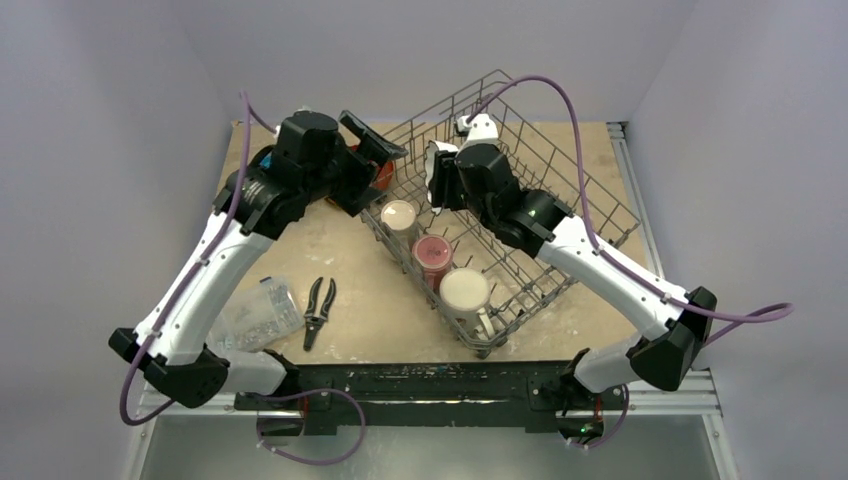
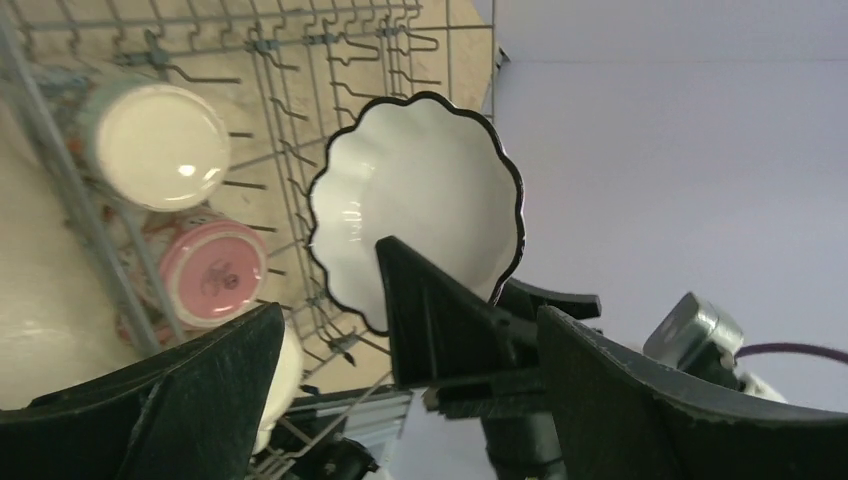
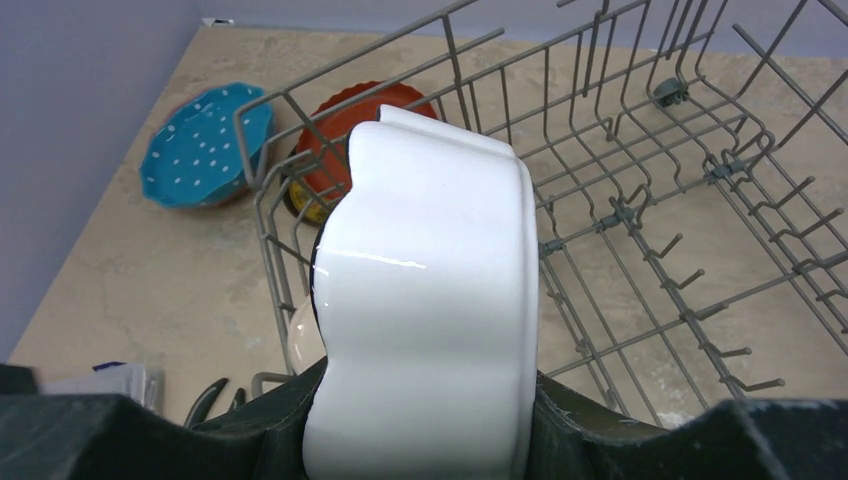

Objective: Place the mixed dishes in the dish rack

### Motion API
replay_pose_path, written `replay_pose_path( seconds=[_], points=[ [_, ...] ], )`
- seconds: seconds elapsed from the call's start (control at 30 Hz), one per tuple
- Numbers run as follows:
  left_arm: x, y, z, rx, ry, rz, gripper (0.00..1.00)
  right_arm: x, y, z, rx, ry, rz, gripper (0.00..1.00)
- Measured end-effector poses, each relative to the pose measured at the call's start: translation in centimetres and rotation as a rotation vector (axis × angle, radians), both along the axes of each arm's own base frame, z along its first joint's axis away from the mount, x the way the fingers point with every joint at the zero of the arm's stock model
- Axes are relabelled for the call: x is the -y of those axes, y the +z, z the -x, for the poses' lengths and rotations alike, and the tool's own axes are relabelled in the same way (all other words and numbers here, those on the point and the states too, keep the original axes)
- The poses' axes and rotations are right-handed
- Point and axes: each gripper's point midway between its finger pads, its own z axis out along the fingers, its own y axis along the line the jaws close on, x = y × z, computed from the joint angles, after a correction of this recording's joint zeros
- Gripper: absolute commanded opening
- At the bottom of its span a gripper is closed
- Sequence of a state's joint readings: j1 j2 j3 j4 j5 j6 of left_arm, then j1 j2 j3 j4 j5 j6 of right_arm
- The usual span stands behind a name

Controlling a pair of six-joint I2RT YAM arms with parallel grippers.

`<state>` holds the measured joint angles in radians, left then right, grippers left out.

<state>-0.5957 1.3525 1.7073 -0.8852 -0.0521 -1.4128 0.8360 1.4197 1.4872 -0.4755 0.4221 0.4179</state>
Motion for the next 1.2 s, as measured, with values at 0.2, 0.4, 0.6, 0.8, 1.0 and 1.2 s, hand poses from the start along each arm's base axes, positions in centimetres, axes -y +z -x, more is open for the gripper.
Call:
replay_pose_path(
  seconds=[0.2,0.4,0.6,0.8,1.0,1.2],
  points=[
    [-4.4,0.9,2.3,0.087,-0.003,-0.219,0.95,2.6,-1.7,-2.0,-0.032,-0.042,0.026,0.0],
    [-8.3,1.9,5.8,0.196,-0.072,-0.401,0.95,5.7,-1.6,-5.3,0.059,-0.032,0.189,0.0],
    [-10.9,3.5,8.8,0.284,-0.124,-0.482,0.94,4.7,-3.6,-8.0,0.158,0.135,0.463,0.0],
    [-11.5,5.5,9.6,0.332,-0.195,-0.562,0.92,4.2,-5.7,-11.0,0.214,0.347,0.67,0.0],
    [-10.9,3.9,9.5,0.284,-0.288,-0.63,0.91,3.8,-7.2,-14.2,0.27,0.558,0.854,0.0],
    [-10.7,3.5,9.8,0.28,-0.359,-0.671,0.9,2.5,-8.8,-15.1,0.291,0.748,0.982,0.0]
  ],
)
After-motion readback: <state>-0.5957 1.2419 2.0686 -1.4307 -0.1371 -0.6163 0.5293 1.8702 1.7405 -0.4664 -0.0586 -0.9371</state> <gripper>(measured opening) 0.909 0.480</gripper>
